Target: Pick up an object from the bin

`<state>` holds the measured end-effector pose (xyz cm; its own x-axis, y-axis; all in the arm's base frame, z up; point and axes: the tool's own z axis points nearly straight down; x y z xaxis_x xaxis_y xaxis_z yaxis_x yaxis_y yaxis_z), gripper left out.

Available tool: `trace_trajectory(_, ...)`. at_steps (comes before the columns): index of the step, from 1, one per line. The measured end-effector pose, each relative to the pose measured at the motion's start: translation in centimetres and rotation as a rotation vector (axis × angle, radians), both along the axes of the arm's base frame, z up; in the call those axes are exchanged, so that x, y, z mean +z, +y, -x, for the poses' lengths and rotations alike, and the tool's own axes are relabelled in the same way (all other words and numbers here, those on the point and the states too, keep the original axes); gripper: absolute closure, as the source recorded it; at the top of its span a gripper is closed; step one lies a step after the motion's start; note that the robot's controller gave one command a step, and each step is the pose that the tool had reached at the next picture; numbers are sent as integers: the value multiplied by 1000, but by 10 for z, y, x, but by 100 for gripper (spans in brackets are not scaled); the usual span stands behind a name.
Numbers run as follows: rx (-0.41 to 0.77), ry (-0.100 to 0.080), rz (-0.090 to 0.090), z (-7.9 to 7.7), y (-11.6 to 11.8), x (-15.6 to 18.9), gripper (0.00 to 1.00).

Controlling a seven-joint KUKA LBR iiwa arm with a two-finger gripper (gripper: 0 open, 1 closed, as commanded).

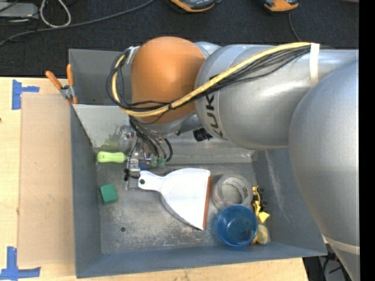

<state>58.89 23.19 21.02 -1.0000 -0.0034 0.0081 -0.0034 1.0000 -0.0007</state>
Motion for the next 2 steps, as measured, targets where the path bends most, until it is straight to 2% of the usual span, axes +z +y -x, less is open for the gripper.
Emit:
trace_trajectory(1, -5, -8, -2, -2, -1, 5, 0)
trace_trajectory(2, 86, -9, -2, -5, -45, -82, 0)
